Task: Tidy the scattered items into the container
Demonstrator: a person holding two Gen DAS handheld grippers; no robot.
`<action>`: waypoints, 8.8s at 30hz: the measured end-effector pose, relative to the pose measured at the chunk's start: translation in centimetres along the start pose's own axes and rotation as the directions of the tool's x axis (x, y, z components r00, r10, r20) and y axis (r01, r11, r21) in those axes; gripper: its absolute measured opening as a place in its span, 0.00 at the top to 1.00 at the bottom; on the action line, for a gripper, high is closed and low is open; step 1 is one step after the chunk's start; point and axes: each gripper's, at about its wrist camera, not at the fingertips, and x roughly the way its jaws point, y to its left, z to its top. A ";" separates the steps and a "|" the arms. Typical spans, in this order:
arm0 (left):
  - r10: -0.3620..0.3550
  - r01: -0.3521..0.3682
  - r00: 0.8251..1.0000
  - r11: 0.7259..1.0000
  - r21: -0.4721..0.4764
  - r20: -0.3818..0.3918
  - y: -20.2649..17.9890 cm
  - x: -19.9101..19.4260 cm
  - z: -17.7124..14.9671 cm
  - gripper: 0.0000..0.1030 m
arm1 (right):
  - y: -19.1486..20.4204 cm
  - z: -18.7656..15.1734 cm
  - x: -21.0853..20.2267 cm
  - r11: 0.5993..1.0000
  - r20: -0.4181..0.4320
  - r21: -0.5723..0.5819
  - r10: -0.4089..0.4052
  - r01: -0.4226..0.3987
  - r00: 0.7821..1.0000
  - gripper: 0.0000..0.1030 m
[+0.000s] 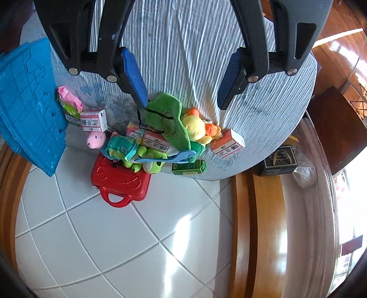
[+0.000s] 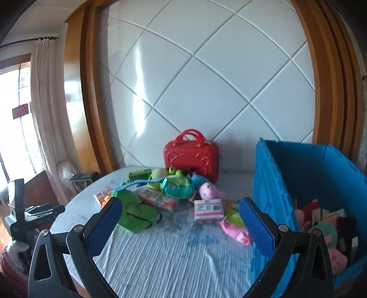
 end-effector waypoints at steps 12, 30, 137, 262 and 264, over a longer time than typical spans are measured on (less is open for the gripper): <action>-0.029 0.033 0.997 0.998 0.052 -0.066 -2.2 5.4 1.3 0.40 | -1.5 -2.9 9.3 0.996 -0.177 0.085 -0.010 0.025 0.984 0.00; -0.153 0.198 0.964 0.959 0.201 -0.218 -11.7 17.9 4.1 0.40 | -7.6 -9.2 21.7 0.978 -0.377 0.184 -0.025 0.102 0.926 0.00; -0.317 0.487 0.807 0.834 0.258 -0.498 -28.1 42.8 -0.2 0.22 | -16.6 -16.2 31.4 0.836 -0.514 0.291 -0.274 0.466 0.813 0.04; -0.170 0.318 0.901 0.884 0.343 -0.399 -18.7 25.2 -4.5 0.24 | -7.1 -16.0 25.6 0.945 -0.699 0.128 -0.128 0.300 0.703 0.00; -0.164 0.313 0.900 0.888 0.337 -0.404 -18.8 26.4 -4.7 0.24 | -7.3 -16.7 27.2 0.946 -0.727 0.097 -0.145 0.309 0.671 0.00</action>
